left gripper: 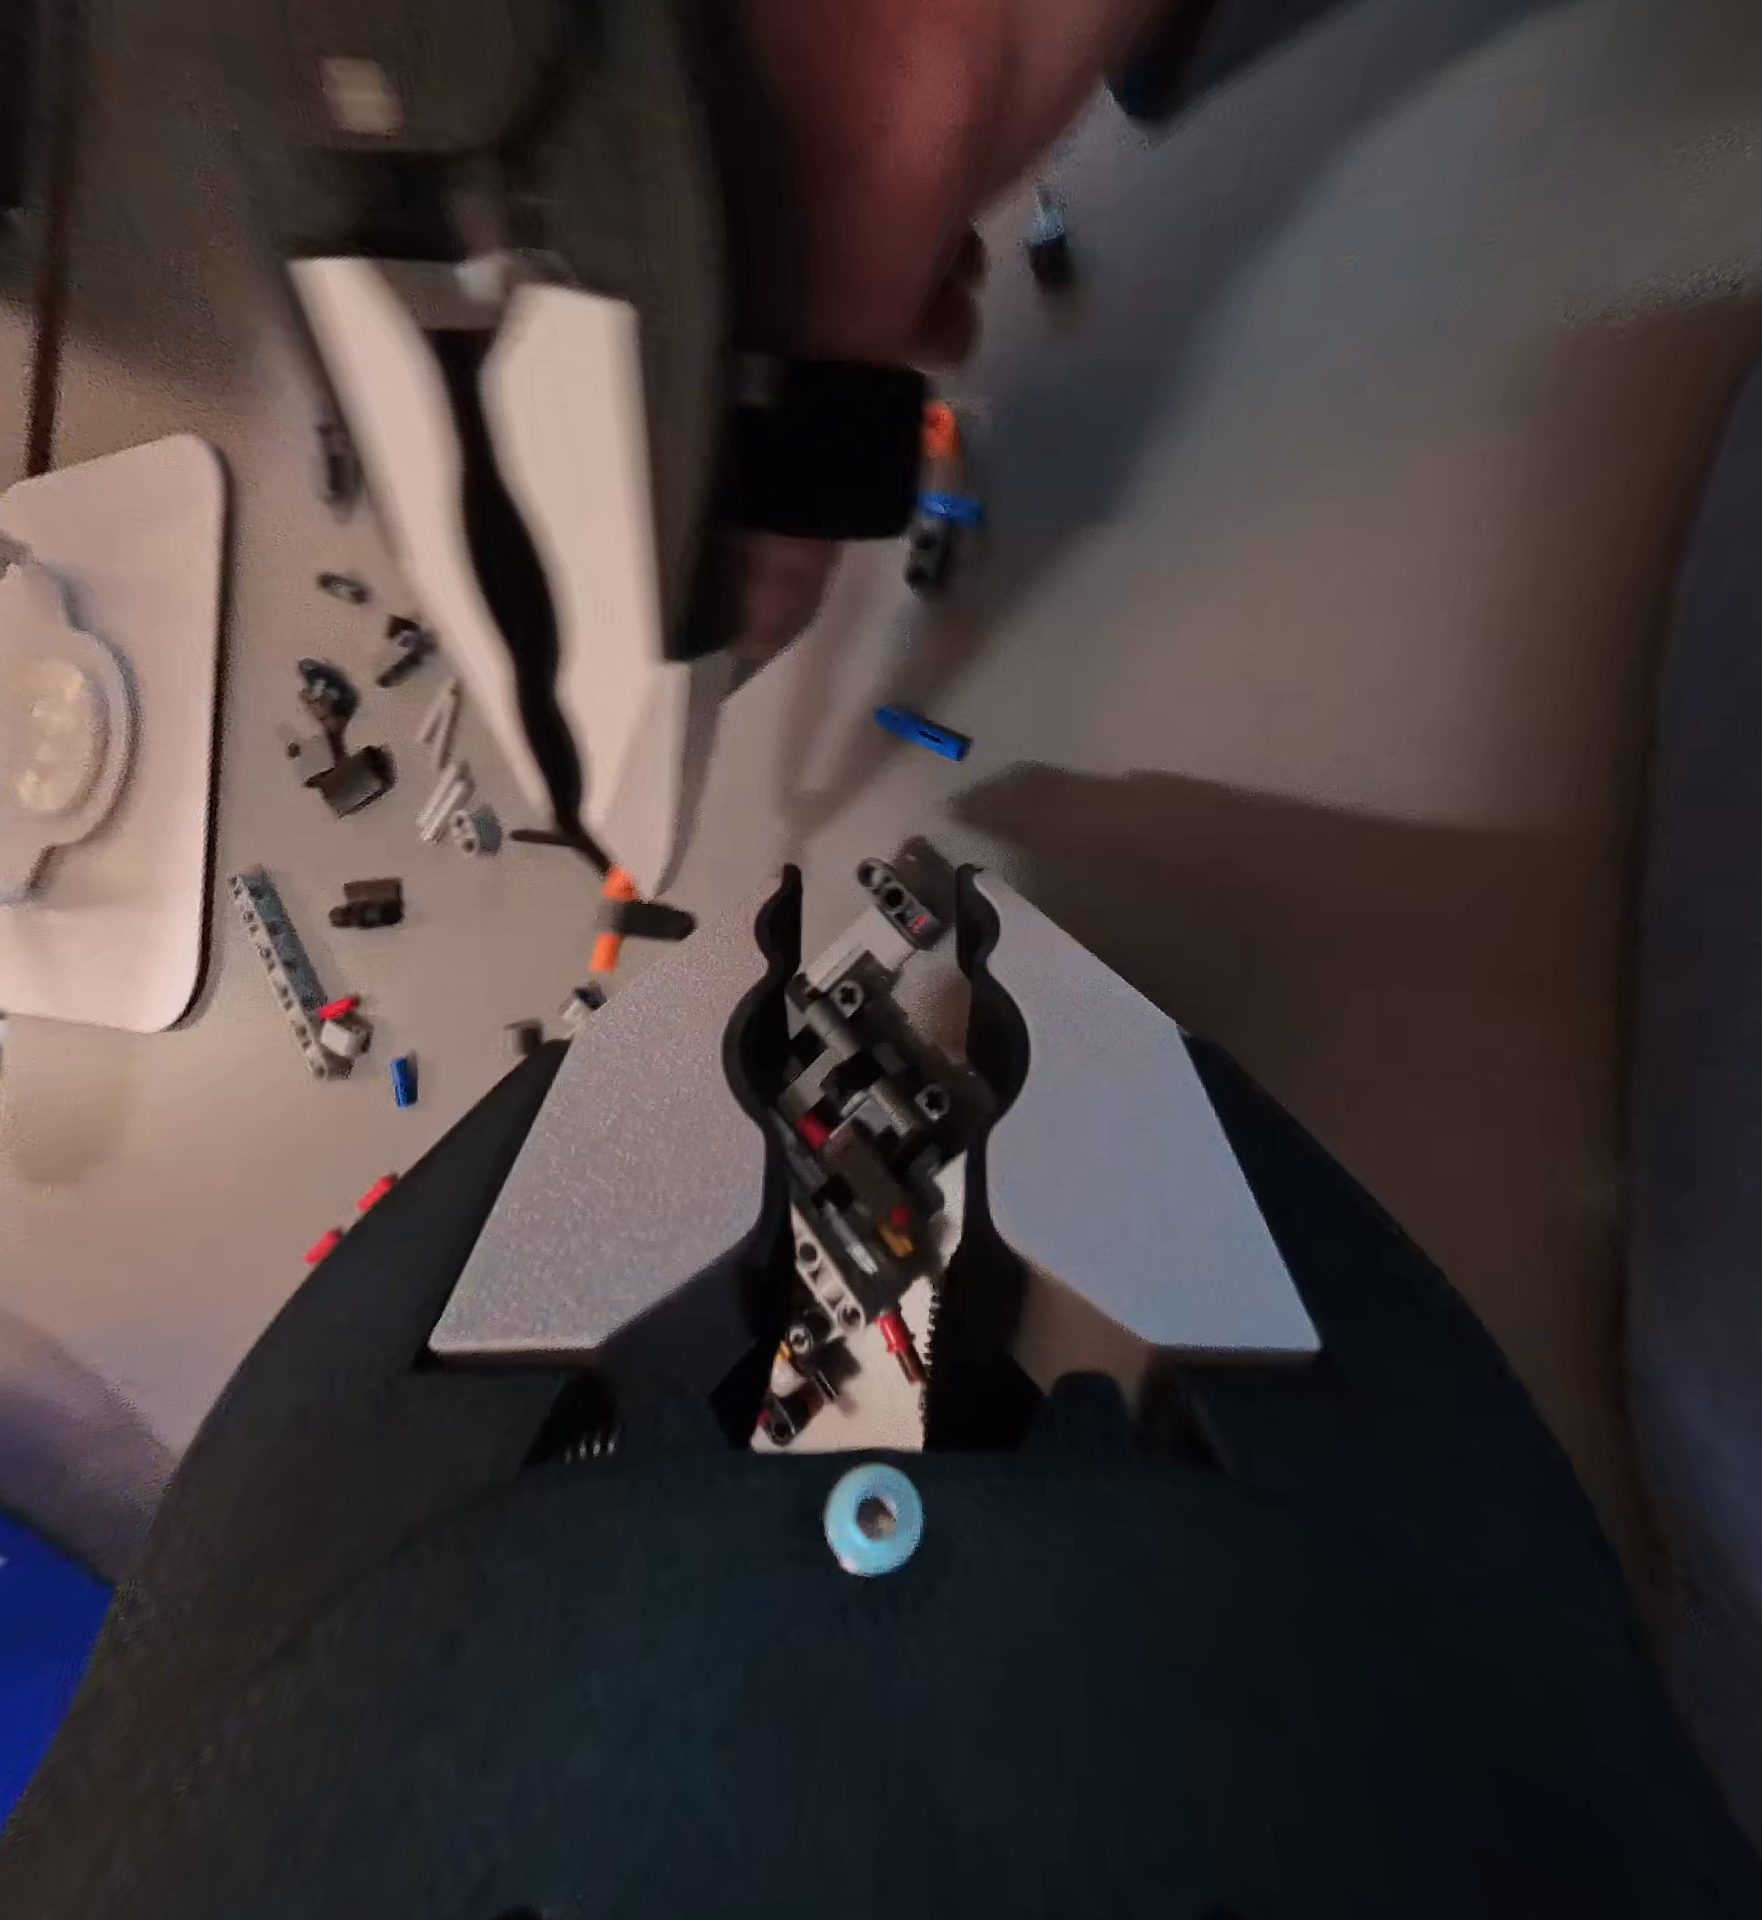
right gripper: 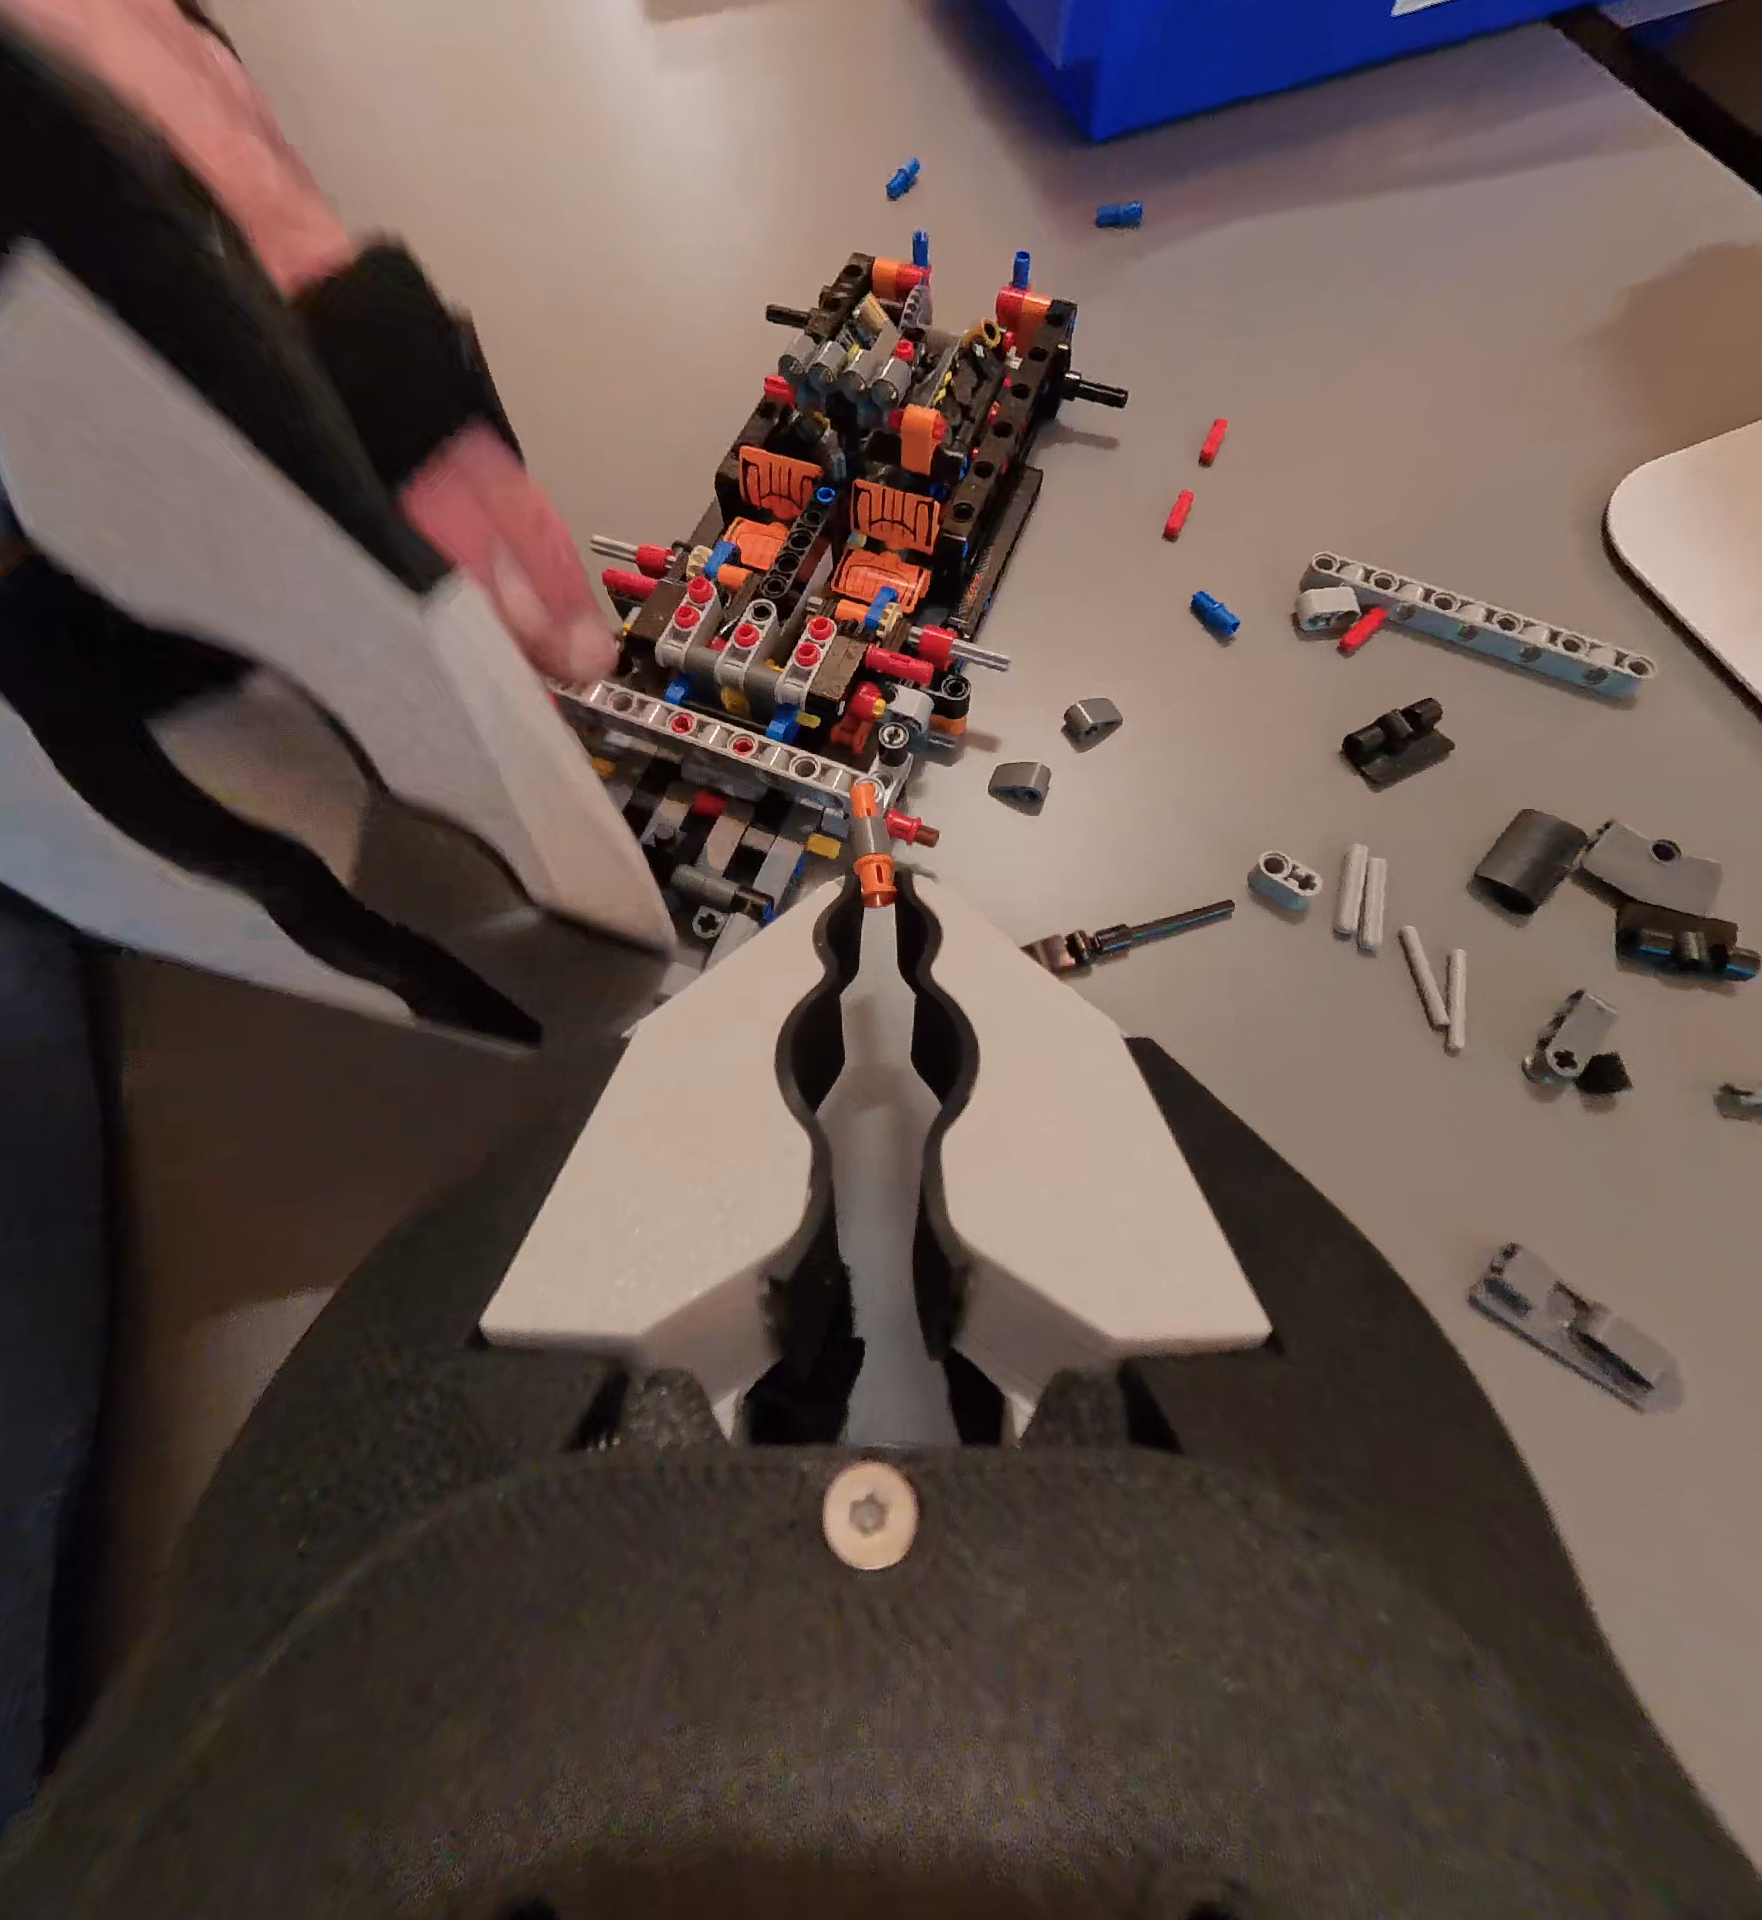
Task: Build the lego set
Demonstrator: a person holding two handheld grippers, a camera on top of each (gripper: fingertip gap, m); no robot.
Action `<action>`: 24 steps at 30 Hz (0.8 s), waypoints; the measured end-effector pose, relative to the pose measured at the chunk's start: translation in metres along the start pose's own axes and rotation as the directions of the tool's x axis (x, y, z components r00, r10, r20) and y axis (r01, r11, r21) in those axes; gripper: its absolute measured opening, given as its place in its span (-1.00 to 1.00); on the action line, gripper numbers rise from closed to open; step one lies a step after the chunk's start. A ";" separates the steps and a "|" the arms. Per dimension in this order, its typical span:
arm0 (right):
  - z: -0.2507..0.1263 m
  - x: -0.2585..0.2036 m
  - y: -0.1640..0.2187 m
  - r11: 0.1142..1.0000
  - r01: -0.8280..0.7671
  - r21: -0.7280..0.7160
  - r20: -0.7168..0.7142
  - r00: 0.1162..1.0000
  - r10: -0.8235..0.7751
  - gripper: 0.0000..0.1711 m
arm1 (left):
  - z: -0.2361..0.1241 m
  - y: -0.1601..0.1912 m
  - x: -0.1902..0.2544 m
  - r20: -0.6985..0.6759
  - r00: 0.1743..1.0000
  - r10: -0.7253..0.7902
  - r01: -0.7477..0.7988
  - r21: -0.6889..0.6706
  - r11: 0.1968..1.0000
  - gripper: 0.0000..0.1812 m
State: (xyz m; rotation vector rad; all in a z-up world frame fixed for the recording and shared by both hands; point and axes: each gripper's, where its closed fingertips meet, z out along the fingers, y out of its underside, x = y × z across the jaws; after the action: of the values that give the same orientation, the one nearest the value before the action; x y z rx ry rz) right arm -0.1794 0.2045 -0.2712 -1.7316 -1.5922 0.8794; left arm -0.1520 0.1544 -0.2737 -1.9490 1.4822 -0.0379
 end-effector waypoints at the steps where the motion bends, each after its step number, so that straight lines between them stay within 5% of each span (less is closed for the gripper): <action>1: -0.001 -0.001 0.001 1.000 0.004 -0.001 -0.010 1.000 -0.004 -0.95 | -0.009 -0.003 -0.006 -0.003 0.998 -0.060 0.060 0.046 0.997 -0.71; 6: 0.010 -0.005 0.006 0.999 -0.026 -0.029 -0.072 0.997 0.023 -0.96 | -0.029 0.034 -0.051 0.097 0.979 -0.179 0.174 0.062 0.983 -0.72; 9: 0.019 -0.008 0.012 0.998 -0.003 -0.065 -0.133 0.991 -0.005 -0.96 | -0.031 0.050 -0.058 0.101 0.988 -0.121 0.117 0.046 0.992 -0.59; 21: 0.023 -0.016 0.015 0.998 0.017 -0.068 -0.265 0.964 -0.034 -0.96 | -0.011 0.082 -0.055 -0.176 0.926 0.333 -0.343 -0.028 0.939 0.01; 24: 0.022 -0.014 0.014 0.999 -0.010 -0.047 -0.279 0.960 -0.004 -0.96 | -0.006 0.081 -0.051 -0.280 0.887 0.368 -0.389 -0.024 0.921 0.01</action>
State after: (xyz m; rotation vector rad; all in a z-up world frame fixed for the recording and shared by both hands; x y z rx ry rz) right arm -0.1894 0.1893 -0.2944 -1.8014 -1.4325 0.5709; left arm -0.2408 0.1853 -0.2927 -1.7294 2.0558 -0.0750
